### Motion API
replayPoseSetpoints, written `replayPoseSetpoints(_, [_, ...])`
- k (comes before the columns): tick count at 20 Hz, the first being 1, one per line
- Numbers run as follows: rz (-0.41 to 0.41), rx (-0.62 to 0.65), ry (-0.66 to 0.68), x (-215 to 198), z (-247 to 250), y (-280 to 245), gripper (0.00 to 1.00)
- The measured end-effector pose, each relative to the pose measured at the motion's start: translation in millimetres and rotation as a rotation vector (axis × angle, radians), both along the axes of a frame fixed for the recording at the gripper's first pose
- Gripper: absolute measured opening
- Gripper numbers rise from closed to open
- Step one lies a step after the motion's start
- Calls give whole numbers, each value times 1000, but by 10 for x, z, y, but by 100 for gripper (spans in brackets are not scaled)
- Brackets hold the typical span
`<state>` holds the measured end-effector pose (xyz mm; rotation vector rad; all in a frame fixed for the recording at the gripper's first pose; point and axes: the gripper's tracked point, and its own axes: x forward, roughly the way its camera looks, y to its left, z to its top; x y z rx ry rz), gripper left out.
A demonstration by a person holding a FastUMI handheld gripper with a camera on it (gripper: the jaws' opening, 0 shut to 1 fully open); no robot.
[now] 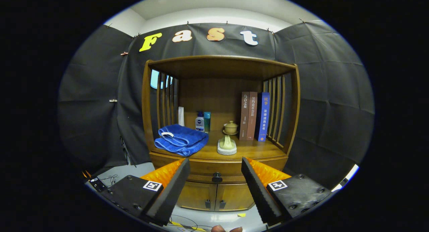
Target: Pull open the drawer, take out the items inside it, and place them on the countertop above the cabinet.
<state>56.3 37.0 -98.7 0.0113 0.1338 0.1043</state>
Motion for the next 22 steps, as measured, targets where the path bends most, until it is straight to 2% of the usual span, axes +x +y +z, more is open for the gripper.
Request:
replayPoseSetpoints(4, [9,27,-30,-237,240,-6,99])
replayPoseSetpoints(8, [19,24,-28,-369,281,1,99])
replayPoseSetpoints(22, [25,28,-25,-349,196,61,99])
